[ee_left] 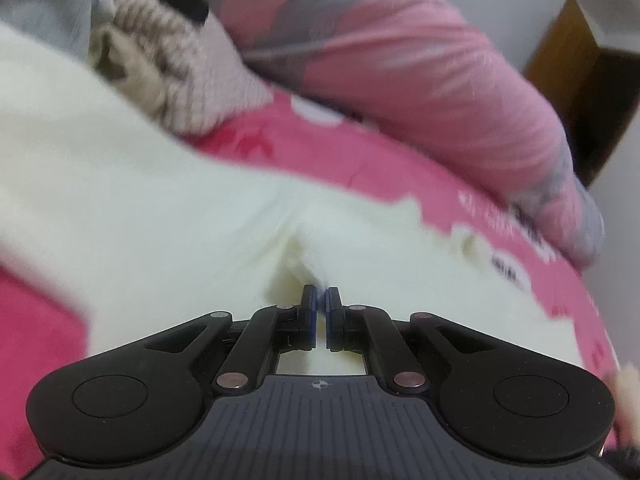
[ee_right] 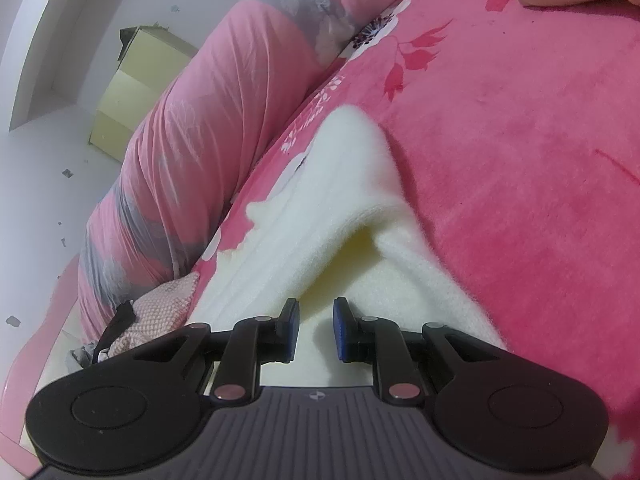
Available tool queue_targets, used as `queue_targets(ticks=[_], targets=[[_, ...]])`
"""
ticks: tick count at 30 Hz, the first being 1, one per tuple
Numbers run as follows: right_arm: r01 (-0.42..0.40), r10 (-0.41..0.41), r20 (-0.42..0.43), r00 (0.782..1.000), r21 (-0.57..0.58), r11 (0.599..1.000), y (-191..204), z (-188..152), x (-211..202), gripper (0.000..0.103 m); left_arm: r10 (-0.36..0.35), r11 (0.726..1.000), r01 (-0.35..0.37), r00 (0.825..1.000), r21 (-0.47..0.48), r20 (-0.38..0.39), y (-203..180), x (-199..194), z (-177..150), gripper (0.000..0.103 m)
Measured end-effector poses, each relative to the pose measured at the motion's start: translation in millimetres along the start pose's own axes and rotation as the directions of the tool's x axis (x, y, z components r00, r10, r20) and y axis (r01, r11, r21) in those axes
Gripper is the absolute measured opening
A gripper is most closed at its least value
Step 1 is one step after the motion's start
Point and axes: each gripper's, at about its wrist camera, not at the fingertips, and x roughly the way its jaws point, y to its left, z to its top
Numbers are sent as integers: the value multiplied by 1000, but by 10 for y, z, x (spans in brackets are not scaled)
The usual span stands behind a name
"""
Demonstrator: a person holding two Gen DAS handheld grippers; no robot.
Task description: Fold clothes
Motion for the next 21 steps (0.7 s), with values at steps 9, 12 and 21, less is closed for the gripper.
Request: queue_targets(ticks=[9,12,21], targets=[[-7,7,-4,1000,2,1000,-6,4,2,20,-28,999,29,999,33,-29,324,-214,146,38],[-9,9,-4,1000,2,1000,-7,1,3,20,-39,997,43,998,70,-55,230,-31,232,44],[-13,13,-4,1000,-6,1000,-3,-6,7,20,37,971,-33,999,235,-11,-164,274,136,3]])
